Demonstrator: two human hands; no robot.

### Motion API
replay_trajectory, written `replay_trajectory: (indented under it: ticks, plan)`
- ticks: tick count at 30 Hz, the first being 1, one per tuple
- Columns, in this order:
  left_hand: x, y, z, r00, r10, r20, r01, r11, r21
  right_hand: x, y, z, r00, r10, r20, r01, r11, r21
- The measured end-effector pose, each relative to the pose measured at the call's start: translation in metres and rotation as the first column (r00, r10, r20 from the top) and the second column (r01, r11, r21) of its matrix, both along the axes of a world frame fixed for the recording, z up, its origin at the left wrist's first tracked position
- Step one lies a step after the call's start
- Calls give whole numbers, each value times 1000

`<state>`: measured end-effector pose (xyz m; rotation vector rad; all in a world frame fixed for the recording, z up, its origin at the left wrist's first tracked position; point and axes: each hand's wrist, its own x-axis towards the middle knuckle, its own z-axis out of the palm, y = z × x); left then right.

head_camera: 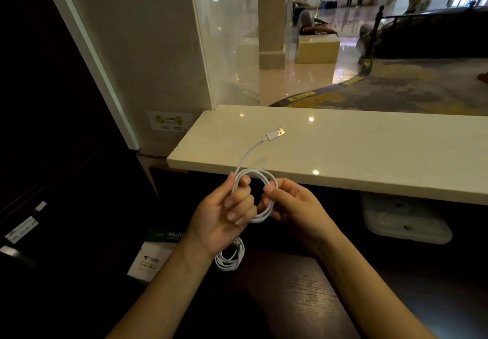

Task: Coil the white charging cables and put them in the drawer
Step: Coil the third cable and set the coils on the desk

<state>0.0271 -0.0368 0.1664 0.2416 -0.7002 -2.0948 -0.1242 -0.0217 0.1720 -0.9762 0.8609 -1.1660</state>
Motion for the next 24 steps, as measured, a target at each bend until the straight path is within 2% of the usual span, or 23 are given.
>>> replay_trajectory:
  ticks: [2, 4, 5, 7, 9, 12, 15, 17, 19, 21, 22, 24]
  plan:
    - [-5, 1, 2, 990, 110, 91, -113, 993, 34, 0, -5, -3, 990, 20, 141, -28, 998, 58]
    - [-10, -1, 1, 972, 166, 164, -176, 983, 44, -1, -9, -4, 984, 33, 177, -45, 997, 64]
    - [-12, -1, 1, 963, 181, 198, -193, 980, 39, -1, -10, -3, 991, 31, 127, -36, 999, 34]
    - [-14, -1, -2, 945, 207, 255, -221, 975, 25, -3, -12, -2, 996, -27, -85, 21, 997, -69]
    - [-17, 0, -2, 927, 239, 289, -252, 968, 9, -4, -13, -3, 943, -149, -297, 98, 979, -179]
    - [-20, 2, 0, 891, 319, 323, -318, 946, -55, 0, -12, -6, 747, -406, -526, 178, 885, -431]
    - [-21, 3, 4, 845, 383, 373, -368, 923, -115, 3, -15, -11, 477, -593, -649, 95, 769, -632]
    - [-21, 3, 7, 830, 385, 404, -371, 921, -118, 3, -21, -9, 289, -714, -637, -7, 664, -747]
    - [-22, 1, 11, 821, 369, 435, -359, 927, -107, 4, -28, -8, 174, -791, -587, -129, 572, -810]
    - [-23, 0, 13, 799, 358, 483, -341, 932, -127, 3, -35, -7, 140, -764, -630, -202, 601, -774]
    - [-24, 0, 14, 787, 353, 506, -326, 934, -145, 1, -39, -5, 159, -736, -658, -226, 622, -750]
    - [-24, 0, 17, 767, 335, 546, -283, 942, -181, -2, -44, -3, 261, -663, -701, -268, 648, -713]
